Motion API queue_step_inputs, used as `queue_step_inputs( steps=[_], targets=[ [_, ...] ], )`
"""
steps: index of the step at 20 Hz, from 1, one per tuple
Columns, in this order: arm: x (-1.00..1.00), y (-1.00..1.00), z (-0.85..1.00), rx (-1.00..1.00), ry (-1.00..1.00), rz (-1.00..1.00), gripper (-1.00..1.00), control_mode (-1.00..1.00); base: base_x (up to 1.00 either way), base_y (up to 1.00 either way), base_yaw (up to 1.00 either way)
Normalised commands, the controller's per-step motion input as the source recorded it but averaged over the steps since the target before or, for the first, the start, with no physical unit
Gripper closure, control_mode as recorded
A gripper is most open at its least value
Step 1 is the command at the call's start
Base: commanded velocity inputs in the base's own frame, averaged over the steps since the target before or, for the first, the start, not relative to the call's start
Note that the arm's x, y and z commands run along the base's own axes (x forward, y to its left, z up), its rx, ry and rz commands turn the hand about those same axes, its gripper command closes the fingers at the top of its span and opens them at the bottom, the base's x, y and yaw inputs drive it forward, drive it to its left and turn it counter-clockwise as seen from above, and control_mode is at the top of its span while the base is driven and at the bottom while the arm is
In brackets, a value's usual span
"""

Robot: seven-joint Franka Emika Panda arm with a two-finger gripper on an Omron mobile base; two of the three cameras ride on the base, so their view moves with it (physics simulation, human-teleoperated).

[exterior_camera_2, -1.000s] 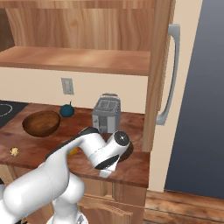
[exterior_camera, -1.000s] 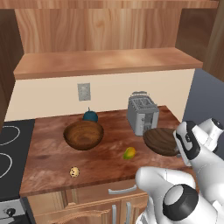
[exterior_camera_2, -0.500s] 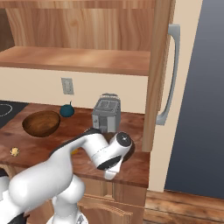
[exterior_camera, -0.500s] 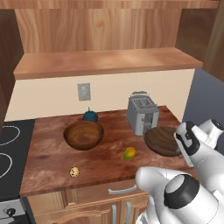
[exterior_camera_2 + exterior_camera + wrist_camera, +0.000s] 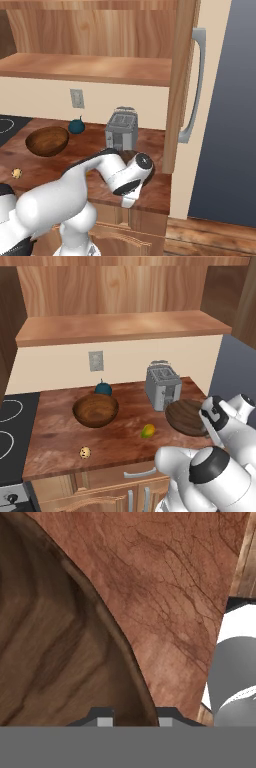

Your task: Pick both bowls and place them on the counter. Then place the cookie dough ball in one bowl and place the mango in the other bowl.

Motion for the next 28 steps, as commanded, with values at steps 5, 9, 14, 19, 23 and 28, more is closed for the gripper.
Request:
queue_step_inputs(
  steps=[5,9,14,19,23,28],
  targets=[
    [-0.01,0.00,-0.06,-0.02,0.00,0.00,-1.00,-1.00,0.00,0.00,0.00],
    [-0.02,-0.01,0.03,-0.01,0.00,0.00,-1.00,-1.00,0.00,0.00,0.00],
    [-0.12,0.01,0.16,0.00,0.00,0.02,-1.00,-1.00,0.00,0.00,0.00],
    [-0.23,0.04,0.26,-0.03,-0.05,0.04,-1.00,-1.00,0.00,0.00,0.00],
    [-0.31,0.39,0.27,-0.07,-0.01,0.05,-1.00,-1.00,0.00,0.00,0.00],
    [-0.18,0.78,0.18,-0.19,-0.04,0.11,-1.00,-1.00,0.00,0.00,0.00]
  ],
)
